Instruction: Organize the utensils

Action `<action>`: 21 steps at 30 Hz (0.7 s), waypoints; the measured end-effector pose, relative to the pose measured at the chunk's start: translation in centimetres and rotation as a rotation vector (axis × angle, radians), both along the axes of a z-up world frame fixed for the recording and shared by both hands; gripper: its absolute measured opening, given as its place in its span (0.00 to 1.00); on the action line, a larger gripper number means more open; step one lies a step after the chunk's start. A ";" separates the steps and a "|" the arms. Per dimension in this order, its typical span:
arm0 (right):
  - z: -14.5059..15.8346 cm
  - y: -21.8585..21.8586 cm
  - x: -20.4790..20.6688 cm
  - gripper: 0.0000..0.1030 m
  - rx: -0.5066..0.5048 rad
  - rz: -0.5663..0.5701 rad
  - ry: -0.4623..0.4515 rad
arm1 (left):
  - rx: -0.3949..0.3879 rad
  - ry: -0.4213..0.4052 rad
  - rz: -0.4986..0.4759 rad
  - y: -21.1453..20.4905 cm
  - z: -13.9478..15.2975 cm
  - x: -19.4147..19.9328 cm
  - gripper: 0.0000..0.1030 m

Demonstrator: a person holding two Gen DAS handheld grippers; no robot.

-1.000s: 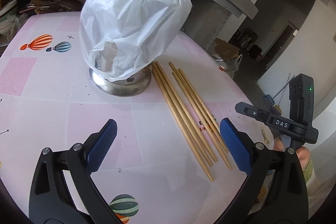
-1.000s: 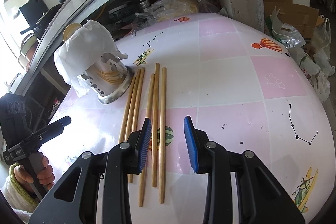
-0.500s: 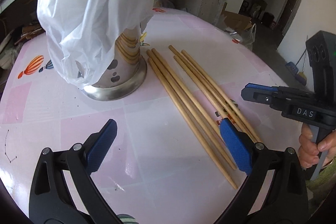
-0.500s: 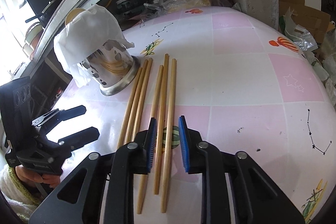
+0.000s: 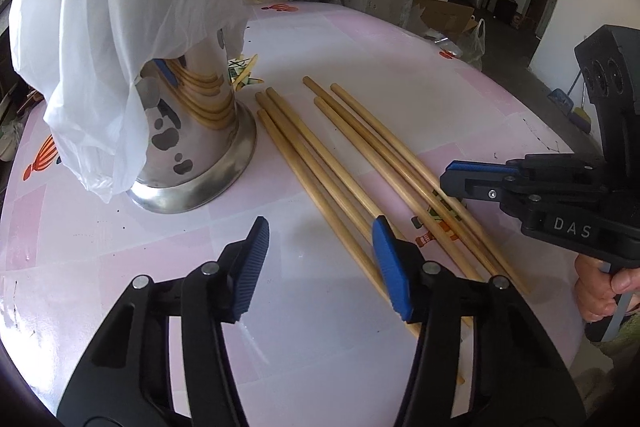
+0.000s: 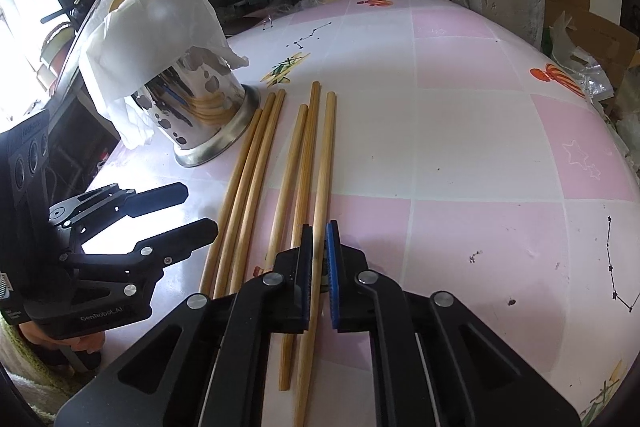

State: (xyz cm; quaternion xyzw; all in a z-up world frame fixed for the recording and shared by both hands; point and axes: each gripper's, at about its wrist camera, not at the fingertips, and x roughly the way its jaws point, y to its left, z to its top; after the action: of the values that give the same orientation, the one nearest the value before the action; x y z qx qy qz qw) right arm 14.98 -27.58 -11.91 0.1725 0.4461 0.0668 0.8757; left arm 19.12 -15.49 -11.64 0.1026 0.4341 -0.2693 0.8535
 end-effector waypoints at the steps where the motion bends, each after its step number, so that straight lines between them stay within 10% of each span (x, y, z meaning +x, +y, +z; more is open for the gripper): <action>1: -0.1 0.0 0.0 0.07 0.001 0.000 0.001 | -0.002 0.006 -0.005 -0.2 -0.2 0.0 0.48; 21: -0.3 -0.8 -0.9 0.06 0.030 -0.041 0.056 | 0.018 0.061 0.020 -0.3 -0.9 0.9 0.17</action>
State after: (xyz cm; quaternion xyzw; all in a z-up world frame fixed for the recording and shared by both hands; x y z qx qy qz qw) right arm 14.06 -28.35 -12.21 0.1964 0.4660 0.0506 0.8612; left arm 19.97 -15.78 -12.54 0.0978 0.4634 -0.2600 0.8415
